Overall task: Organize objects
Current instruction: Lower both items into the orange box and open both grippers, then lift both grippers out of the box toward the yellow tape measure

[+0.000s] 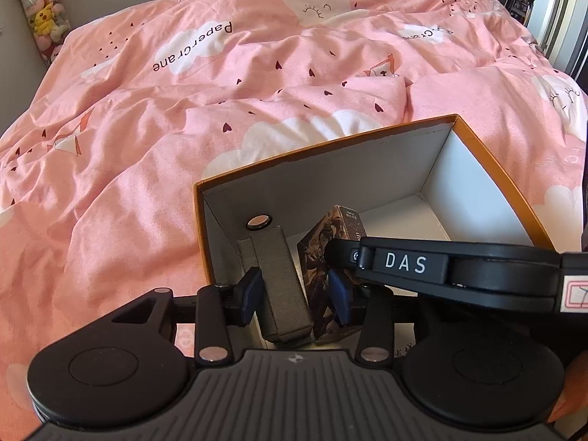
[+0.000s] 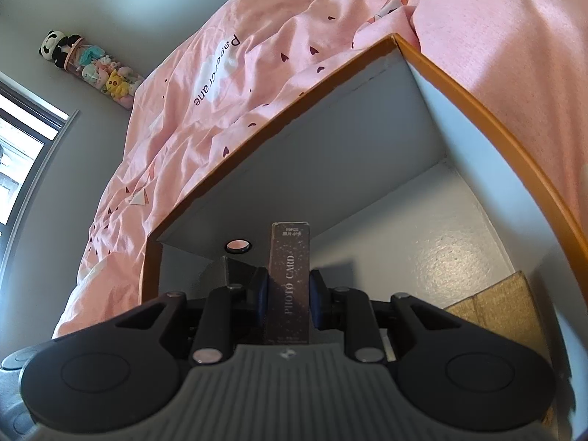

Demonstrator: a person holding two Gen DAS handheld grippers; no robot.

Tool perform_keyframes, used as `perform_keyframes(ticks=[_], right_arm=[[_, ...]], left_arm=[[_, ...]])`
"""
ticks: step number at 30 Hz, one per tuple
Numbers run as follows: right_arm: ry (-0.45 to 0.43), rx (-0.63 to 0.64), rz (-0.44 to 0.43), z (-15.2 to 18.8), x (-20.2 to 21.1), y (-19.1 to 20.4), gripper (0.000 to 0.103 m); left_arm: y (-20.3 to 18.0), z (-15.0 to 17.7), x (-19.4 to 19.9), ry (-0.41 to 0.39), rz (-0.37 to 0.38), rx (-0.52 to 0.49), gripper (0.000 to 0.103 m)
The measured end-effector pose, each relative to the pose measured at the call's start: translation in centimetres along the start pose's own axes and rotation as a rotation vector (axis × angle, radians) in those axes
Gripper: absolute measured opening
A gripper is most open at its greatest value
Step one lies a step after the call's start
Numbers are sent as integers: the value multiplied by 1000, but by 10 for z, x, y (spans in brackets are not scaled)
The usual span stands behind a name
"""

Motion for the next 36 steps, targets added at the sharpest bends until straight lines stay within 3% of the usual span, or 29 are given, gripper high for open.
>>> perform_keyframes(ticks=[4,8,20,31,36], right_arm=[[0,3,9,-1,0,0,24],[3,32,57,-4,-5,0,24],[38,216,139,9,-25,27,25],[52,144,45,19,-13,28,29],[50,133,48,24,-10,26,13]], left_arm=[[8,0,18,-43,51,-2,60],[27,1,40,-92,176,72,62],[95,26,47,-94,165,249,64],[136,61,44,-63,149,329,64],[147,78,41,-43,143,347,64]])
Point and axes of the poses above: each gripper's, at about its wrist camera, not at the fingertips, and x roughly against the way its jaws point, y to its left, z to its underside, the point moved 10 cm from there along -x, roughly the way its jaws point, and after that the axes turned 8 degrees about y, right-handed, at the moved point
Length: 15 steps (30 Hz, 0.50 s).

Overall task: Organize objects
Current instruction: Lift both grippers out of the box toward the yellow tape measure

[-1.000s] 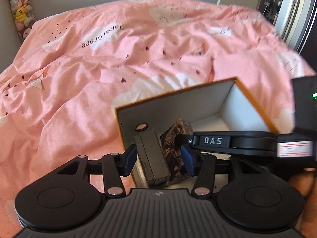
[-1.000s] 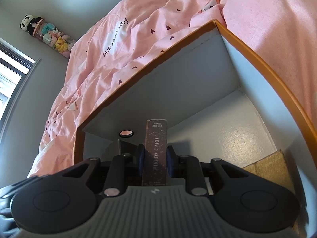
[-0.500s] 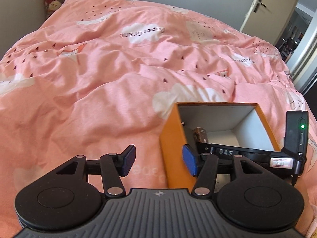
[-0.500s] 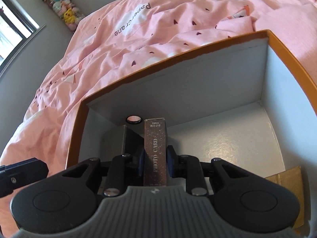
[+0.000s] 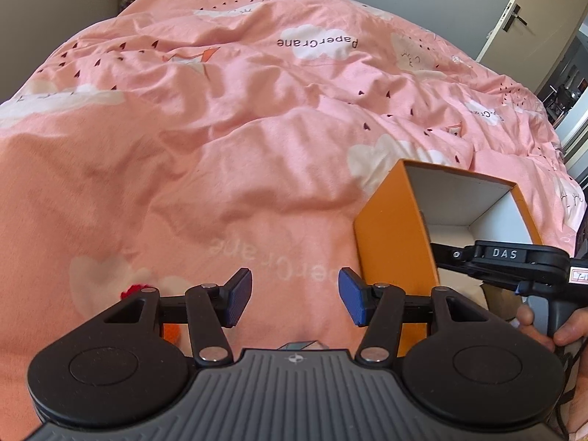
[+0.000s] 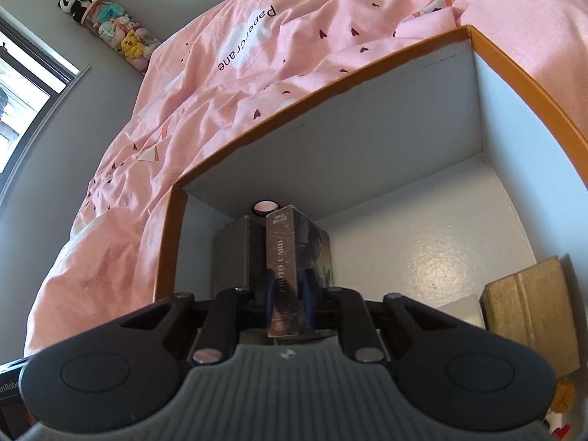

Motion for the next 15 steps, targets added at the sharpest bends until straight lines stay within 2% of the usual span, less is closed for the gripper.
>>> perform_keyframes(ticks=[5,8,14,15], right_arm=[[-1,-6,-8,0,-2,-1,12],[-16,19,29,0,2,2,15],[-123,177,141,9,35,32,17],[-148,212,150,12,42,41,20]], left_arm=[[14,8,3,8,-9,16,64],[18,8,10,1,-6,16,64],[27,11,33,-13,-6,-18,64],[29,12,37,-17,-11,-25,64]])
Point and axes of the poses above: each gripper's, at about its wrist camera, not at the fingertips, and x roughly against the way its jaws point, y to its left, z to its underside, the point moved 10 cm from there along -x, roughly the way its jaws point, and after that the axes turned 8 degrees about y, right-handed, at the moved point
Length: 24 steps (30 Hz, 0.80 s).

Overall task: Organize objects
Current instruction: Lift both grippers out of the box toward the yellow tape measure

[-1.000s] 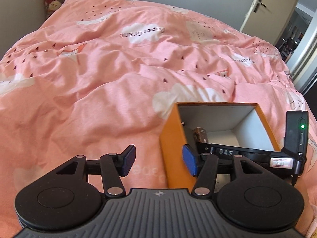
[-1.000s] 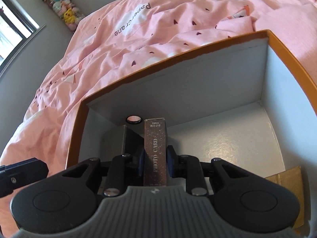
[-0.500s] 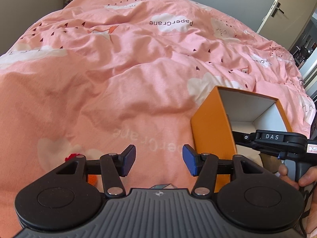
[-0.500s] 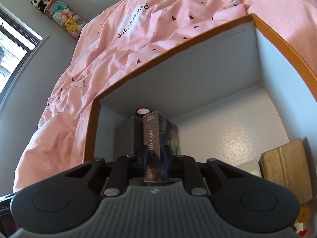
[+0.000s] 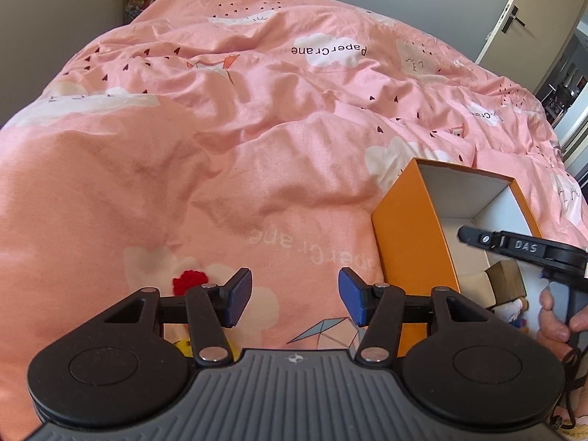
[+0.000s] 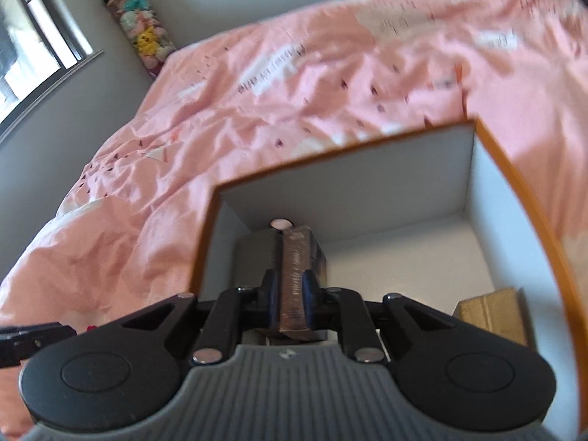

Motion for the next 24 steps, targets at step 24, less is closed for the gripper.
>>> perform_keyframes(ticks=[24], right_arm=[[23,353,-132,119,-29,172,43]], left_arm=[[67,73,9,-120,-303,-65,60]])
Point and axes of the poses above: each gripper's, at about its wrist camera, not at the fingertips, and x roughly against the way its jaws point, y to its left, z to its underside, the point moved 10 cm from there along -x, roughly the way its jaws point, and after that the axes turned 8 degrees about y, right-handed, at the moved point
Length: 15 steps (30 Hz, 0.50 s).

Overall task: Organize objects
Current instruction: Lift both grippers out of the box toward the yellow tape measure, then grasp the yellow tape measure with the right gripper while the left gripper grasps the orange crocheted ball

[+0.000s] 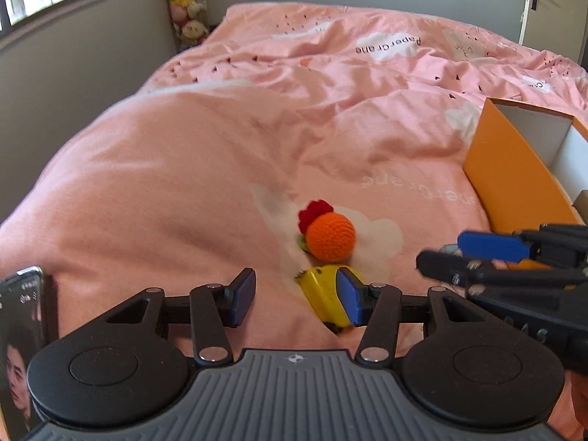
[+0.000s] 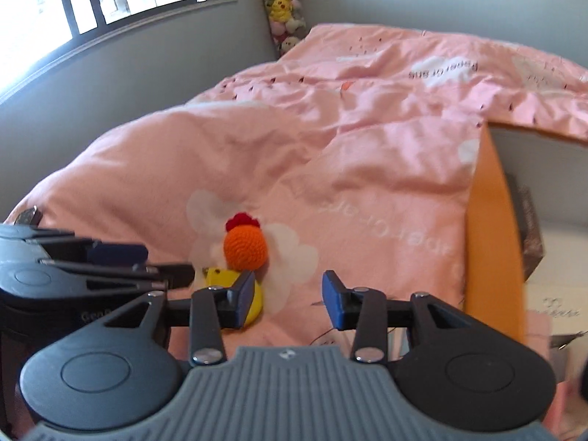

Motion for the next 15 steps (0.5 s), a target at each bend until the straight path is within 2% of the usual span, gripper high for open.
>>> perform_keyframes(ticks=[3,6,10,13,15], right_arm=[[28,10,-17,6,-13,7,42],[47,39,-26,7,-23,15,42],[72,74,-48,10,-31,27,42],[85,95,-59,10,-40,33,42],[92,109,-64,9,-47,37,47]], left_arm=[[4,-2,-3,-25,-11,10,55],[12,-5,-6,-35,12,45,54],[11,-2,-12,-7,-27,-23,51],[11,-3,-11,-1,-10,-19,50],[14,-6,-11,-2,3,-12,50]])
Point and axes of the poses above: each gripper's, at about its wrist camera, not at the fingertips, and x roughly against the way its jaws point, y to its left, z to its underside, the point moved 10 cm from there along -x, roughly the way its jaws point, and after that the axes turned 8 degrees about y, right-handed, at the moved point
